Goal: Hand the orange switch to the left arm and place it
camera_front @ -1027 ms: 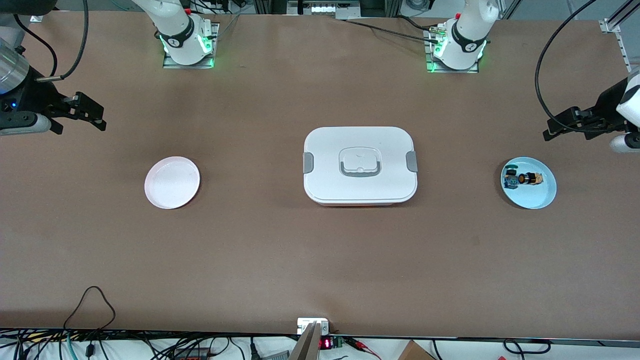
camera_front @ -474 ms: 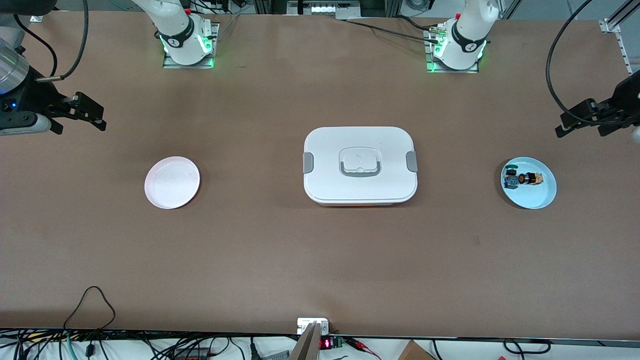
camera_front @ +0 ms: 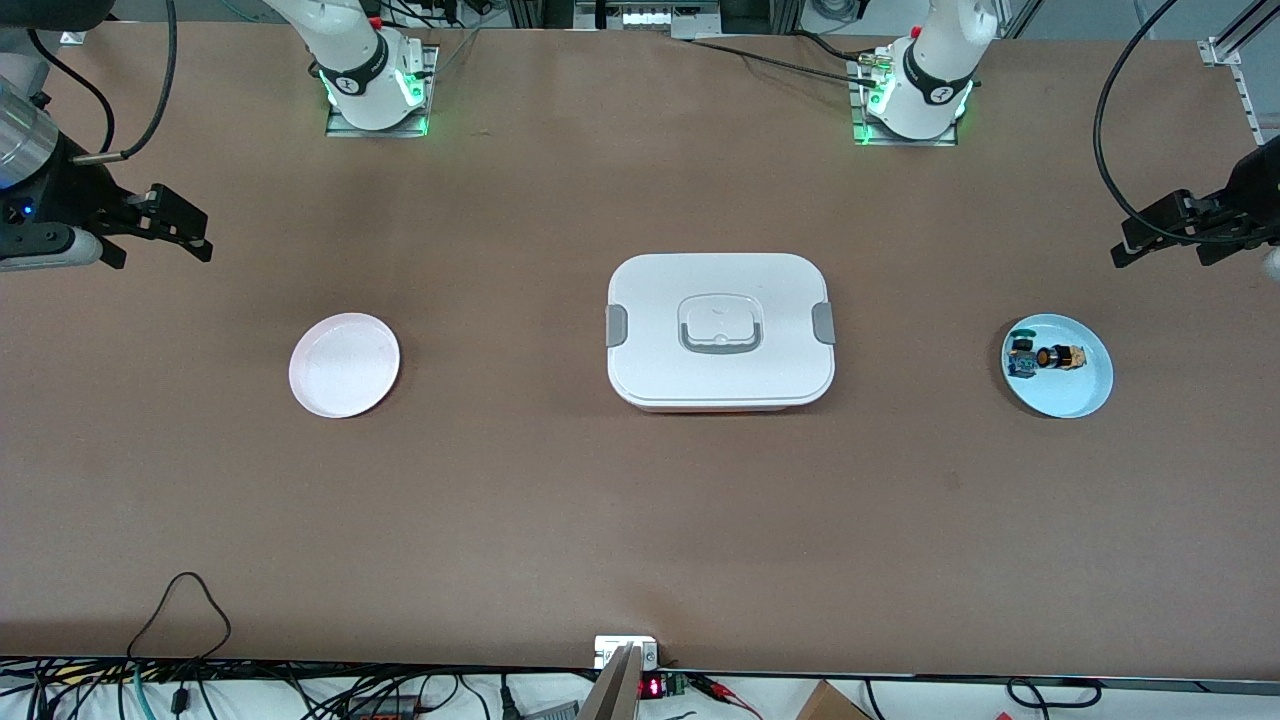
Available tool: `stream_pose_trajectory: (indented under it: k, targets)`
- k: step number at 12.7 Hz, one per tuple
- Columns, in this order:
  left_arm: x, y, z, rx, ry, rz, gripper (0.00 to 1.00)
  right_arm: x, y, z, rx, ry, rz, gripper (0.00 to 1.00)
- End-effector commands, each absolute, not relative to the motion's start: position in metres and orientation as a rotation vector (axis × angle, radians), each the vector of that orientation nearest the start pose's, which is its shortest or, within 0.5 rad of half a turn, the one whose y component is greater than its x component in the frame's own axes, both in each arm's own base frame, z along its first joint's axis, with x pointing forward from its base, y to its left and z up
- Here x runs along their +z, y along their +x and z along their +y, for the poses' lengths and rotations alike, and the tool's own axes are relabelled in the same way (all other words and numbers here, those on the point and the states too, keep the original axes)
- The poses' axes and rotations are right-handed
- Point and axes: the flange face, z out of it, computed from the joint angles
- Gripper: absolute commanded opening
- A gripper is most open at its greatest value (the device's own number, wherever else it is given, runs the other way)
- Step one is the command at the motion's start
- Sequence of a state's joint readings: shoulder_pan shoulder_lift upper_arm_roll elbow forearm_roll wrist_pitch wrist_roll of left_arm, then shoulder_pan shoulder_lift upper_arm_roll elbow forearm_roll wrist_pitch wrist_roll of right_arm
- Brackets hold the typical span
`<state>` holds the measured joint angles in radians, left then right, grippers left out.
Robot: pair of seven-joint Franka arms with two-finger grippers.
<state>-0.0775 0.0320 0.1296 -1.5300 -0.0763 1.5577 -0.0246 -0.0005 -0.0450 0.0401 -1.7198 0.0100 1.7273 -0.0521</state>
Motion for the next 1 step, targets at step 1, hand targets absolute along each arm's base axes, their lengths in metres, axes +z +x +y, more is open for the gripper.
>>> stream_pose_trajectory:
  k: [1]
  targets:
    - [0.6276,0.5616,0.0245,0.012,-3.186,-0.091,1.00,0.5935,0.5523,0.0232,-0.077,-3.114,-0.126,1.00]
